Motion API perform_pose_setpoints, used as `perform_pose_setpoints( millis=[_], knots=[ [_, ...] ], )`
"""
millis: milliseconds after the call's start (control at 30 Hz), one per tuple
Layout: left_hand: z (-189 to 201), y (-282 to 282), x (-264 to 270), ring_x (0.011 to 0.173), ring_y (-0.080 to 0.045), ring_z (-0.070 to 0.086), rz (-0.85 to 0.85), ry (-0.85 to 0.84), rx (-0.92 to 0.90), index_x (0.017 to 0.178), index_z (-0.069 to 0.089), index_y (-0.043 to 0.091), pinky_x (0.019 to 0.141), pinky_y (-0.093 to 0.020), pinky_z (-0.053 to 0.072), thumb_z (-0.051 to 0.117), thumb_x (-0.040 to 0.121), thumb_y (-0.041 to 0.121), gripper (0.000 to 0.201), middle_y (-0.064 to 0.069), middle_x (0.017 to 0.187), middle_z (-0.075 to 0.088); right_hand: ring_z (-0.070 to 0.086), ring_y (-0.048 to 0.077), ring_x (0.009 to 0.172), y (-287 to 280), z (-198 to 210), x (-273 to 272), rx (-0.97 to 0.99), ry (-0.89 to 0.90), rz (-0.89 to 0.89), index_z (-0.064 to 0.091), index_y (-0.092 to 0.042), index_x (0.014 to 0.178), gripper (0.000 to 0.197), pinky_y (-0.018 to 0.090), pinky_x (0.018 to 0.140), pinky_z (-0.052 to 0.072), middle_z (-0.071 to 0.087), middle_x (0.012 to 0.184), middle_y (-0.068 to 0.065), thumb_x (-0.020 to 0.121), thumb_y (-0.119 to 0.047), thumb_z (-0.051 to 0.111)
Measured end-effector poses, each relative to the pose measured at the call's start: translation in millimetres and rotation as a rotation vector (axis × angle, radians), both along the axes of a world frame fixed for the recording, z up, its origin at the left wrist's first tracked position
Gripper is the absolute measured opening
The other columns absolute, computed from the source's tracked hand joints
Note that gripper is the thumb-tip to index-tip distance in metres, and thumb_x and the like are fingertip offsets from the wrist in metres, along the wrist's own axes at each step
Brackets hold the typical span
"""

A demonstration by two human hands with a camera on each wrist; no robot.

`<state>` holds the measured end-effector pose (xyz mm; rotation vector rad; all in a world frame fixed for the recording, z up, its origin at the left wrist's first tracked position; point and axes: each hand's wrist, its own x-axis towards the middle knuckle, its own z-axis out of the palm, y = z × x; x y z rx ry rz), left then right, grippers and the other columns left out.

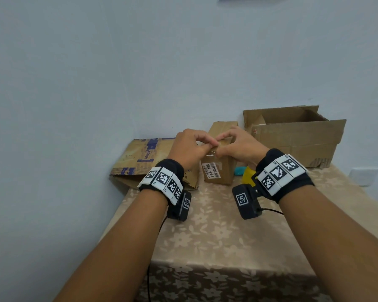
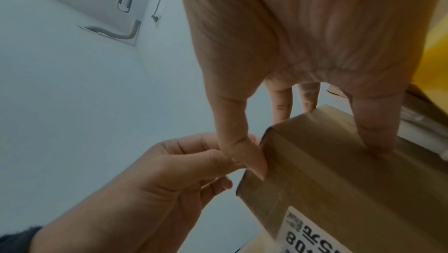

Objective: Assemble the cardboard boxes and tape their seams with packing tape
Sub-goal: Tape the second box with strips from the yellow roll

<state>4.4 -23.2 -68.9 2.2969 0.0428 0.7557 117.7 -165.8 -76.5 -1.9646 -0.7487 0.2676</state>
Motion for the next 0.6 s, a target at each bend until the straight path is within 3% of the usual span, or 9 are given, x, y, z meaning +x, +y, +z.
perform_pose_setpoints(
  millis=[67,133,233,300,367,467,533,600],
  knots=[
    [-1.8,-0.2,0.4,0.063,0.014,0.059,0.015,-0.011,0.043,0.095,0.084,0.017,0.058,-0.002,0.04,0.075,0.091,0.011,0.012,0.01,0.082,0.074,0.037,0.029,0.145,0.5,-0.2,0.2,0.003,0.001,-0.009,0.065,-0.035,0.101,0.061,0.055,0.11,0.046,0.027,0.163,0.002,0.044,-0.035,0.088],
    [-3.2,-0.6,0.6,0.061,0.015,0.058,0.034,-0.025,0.1,0.098,0.084,0.018,0.06,0.0,0.037,0.075,0.092,0.013,0.012,0.007,0.085,0.077,0.044,0.028,0.14,0.6,-0.5,1.0,0.021,0.0,0.001,0.063,-0.037,0.1,0.061,0.054,0.109,0.048,0.035,0.155,0.003,0.043,-0.036,0.087],
    [-3.9,0.0,1.4,0.089,0.0,0.068,0.07,-0.005,0.192,0.106,0.083,0.024,0.078,-0.011,0.046,0.071,0.095,0.021,0.016,0.003,0.102,0.08,0.047,0.028,0.135,-0.6,-0.2,2.1,0.023,-0.015,0.011,0.062,-0.036,0.099,0.048,0.053,0.108,0.049,0.04,0.148,0.003,0.063,-0.019,0.088],
    [-4.5,0.1,1.4,0.101,-0.012,0.07,0.08,0.022,0.231,0.11,0.081,0.025,0.089,-0.027,0.053,0.068,0.097,0.023,0.019,0.001,0.109,0.079,0.05,0.028,0.13,-1.2,0.0,1.6,0.029,-0.021,0.012,0.062,-0.034,0.099,0.045,0.052,0.106,0.05,0.043,0.142,0.002,0.067,-0.016,0.087],
    [-5.0,0.3,1.2,0.107,-0.015,0.069,0.055,0.042,0.251,0.117,0.078,0.025,0.094,-0.035,0.055,0.063,0.099,0.023,0.024,0.001,0.115,0.077,0.051,0.027,0.127,-1.5,-0.2,1.1,0.034,-0.02,0.015,0.062,-0.032,0.1,0.043,0.051,0.104,0.051,0.044,0.134,0.0,0.069,-0.014,0.086],
    [-6.3,2.5,0.6,0.128,-0.013,0.06,-0.004,0.107,0.248,0.127,0.073,0.027,0.108,-0.038,0.048,0.056,0.102,0.019,0.031,0.002,0.131,0.07,0.053,0.026,0.123,-1.8,0.2,0.4,0.043,-0.018,0.012,0.062,-0.028,0.102,0.042,0.05,0.104,0.052,0.046,0.125,-0.003,0.071,-0.013,0.085],
    [-6.5,4.7,0.1,0.142,-0.013,0.047,-0.012,0.148,0.237,0.133,0.068,0.029,0.116,-0.037,0.038,0.056,0.103,0.019,0.034,-0.001,0.142,0.063,0.053,0.026,0.124,-2.0,0.6,-0.3,0.039,-0.021,0.009,0.062,-0.028,0.105,0.044,0.051,0.104,0.052,0.046,0.129,-0.001,0.07,-0.014,0.086],
    [-5.8,6.6,-1.8,0.139,-0.014,0.05,0.007,0.102,0.148,0.14,0.063,0.026,0.116,-0.038,0.04,0.06,0.1,0.019,0.04,-0.001,0.147,0.059,0.051,0.027,0.129,-1.3,1.3,-1.1,0.023,-0.019,0.005,0.063,-0.027,0.11,0.049,0.051,0.106,0.051,0.043,0.139,0.001,0.069,-0.015,0.087]
  ],
)
